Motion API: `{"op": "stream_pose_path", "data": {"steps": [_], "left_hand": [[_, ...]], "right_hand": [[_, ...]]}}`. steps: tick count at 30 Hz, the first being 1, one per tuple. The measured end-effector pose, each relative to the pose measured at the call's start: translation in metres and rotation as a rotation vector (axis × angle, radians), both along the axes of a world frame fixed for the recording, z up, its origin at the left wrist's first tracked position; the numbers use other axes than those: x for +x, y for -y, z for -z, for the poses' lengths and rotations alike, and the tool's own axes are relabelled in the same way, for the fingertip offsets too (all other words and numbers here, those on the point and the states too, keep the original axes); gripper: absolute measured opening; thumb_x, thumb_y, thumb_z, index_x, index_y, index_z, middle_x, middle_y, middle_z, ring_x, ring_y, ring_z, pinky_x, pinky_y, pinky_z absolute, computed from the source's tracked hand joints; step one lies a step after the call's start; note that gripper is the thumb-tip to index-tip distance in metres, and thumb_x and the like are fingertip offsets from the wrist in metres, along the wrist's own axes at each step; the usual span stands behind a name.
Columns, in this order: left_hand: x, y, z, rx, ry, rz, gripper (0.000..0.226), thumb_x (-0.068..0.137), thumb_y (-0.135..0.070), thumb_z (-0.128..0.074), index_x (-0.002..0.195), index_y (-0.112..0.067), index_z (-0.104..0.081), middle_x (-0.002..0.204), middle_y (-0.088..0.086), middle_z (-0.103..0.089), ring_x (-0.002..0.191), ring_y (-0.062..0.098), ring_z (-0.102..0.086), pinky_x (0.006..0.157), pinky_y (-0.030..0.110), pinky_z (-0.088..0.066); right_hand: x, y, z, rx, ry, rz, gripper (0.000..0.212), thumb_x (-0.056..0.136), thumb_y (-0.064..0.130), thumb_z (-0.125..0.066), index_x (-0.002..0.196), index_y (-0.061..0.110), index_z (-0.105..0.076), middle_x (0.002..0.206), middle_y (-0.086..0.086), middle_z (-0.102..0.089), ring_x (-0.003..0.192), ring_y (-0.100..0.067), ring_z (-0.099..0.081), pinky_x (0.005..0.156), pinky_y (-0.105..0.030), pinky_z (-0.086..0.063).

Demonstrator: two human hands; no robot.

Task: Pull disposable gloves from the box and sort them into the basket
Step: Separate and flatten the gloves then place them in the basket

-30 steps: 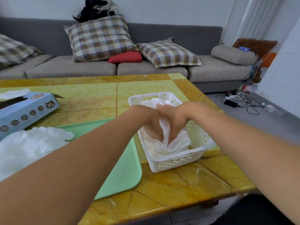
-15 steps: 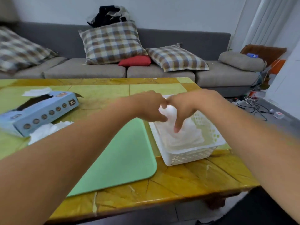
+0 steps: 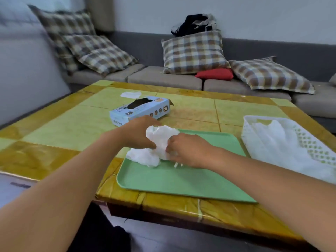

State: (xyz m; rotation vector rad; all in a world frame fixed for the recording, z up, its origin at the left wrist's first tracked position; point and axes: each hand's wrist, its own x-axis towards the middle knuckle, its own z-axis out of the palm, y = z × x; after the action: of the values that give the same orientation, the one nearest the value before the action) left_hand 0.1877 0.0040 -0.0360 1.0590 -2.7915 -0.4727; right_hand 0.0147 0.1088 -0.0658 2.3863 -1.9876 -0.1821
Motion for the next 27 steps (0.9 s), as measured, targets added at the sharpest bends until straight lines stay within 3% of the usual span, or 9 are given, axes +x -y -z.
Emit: {"op": "stream_pose_path", "data": {"steps": [3,7,11,14,16,20,22,24,27], "left_hand": [[0.004,0.012,0.019,0.068,0.269,0.077,0.096,0.075,-0.042,-0.085,0.154,-0.037,-0.031,0.160,-0.008,-0.033,0.145,0.017,-0.032,0.116,0.036,-0.029],[-0.010,0.028,0.030,0.091,0.219,0.057,0.097,0.074,-0.058,-0.081,0.153,-0.039,-0.027,0.152,-0.007,-0.043,0.133,0.018,-0.046,0.109,0.036,-0.040],[-0.033,0.032,0.039,-0.008,0.216,0.049,0.085,0.085,-0.061,-0.067,0.153,-0.027,-0.029,0.146,-0.001,-0.051,0.126,0.023,-0.052,0.100,0.034,-0.044],[-0.045,0.036,0.045,-0.022,0.183,0.005,0.077,0.089,-0.059,-0.064,0.149,-0.021,-0.035,0.135,0.004,-0.060,0.117,0.027,-0.058,0.096,0.040,-0.050],[-0.048,0.039,0.042,-0.025,0.140,-0.016,0.081,0.087,-0.055,-0.068,0.150,-0.020,-0.031,0.129,0.007,-0.062,0.114,0.027,-0.060,0.095,0.042,-0.051],[-0.035,0.039,0.026,0.154,0.114,0.018,0.093,0.078,-0.066,-0.072,0.152,-0.032,-0.029,0.130,-0.002,-0.058,0.110,0.016,-0.056,0.094,0.029,-0.044],[-0.025,0.037,0.023,0.280,0.157,0.047,0.105,0.065,-0.074,-0.075,0.152,-0.042,-0.026,0.137,-0.012,-0.049,0.115,0.010,-0.051,0.099,0.028,-0.038],[-0.015,0.038,0.028,0.261,0.182,0.075,0.114,0.057,-0.068,-0.085,0.152,-0.047,-0.025,0.136,-0.019,-0.046,0.118,0.007,-0.049,0.099,0.026,-0.037],[-0.005,0.042,0.035,0.177,0.112,0.078,0.117,0.053,-0.058,-0.093,0.148,-0.053,-0.025,0.128,-0.018,-0.045,0.116,0.009,-0.050,0.096,0.027,-0.040]], "right_hand": [[-0.025,0.002,0.005,0.108,0.221,0.076,0.024,0.097,0.031,-0.058,0.119,0.027,-0.069,0.119,0.009,-0.066,0.107,-0.016,-0.062,0.086,-0.037,-0.053],[-0.048,0.008,0.000,0.042,0.765,0.213,0.031,0.091,0.031,-0.074,0.120,0.023,-0.069,0.111,0.008,-0.071,0.101,-0.009,-0.067,0.096,-0.036,-0.054],[-0.045,0.020,-0.007,-0.197,0.609,0.184,0.035,0.077,0.040,-0.085,0.107,0.029,-0.072,0.090,0.013,-0.063,0.084,-0.014,-0.062,0.080,-0.035,-0.053],[-0.028,0.024,-0.008,-0.130,0.478,0.054,0.057,0.069,0.052,-0.087,0.120,0.031,-0.069,0.095,0.015,-0.060,0.080,-0.005,-0.056,0.073,-0.031,-0.049],[-0.019,0.030,0.003,-0.079,0.453,0.026,0.055,0.071,0.053,-0.085,0.119,0.031,-0.069,0.098,0.011,-0.064,0.080,-0.002,-0.056,0.074,-0.032,-0.052],[-0.025,0.041,0.022,-0.084,0.593,0.099,0.019,0.078,0.038,-0.084,0.085,0.022,-0.076,0.076,0.002,-0.068,0.071,-0.013,-0.061,0.069,-0.034,-0.052],[-0.034,0.045,0.025,-0.013,0.688,0.089,0.025,0.081,0.032,-0.083,0.070,0.012,-0.072,0.062,-0.004,-0.059,0.059,-0.011,-0.047,0.058,-0.030,-0.039],[-0.040,0.047,0.024,0.115,0.771,0.054,0.037,0.084,0.035,-0.079,0.075,0.000,-0.070,0.064,-0.011,-0.052,0.061,-0.013,-0.042,0.060,-0.030,-0.033],[-0.053,0.045,0.021,0.273,0.828,0.018,0.045,0.090,0.049,-0.066,0.086,0.005,-0.071,0.078,-0.022,-0.057,0.073,-0.020,-0.046,0.070,-0.035,-0.038]]}}
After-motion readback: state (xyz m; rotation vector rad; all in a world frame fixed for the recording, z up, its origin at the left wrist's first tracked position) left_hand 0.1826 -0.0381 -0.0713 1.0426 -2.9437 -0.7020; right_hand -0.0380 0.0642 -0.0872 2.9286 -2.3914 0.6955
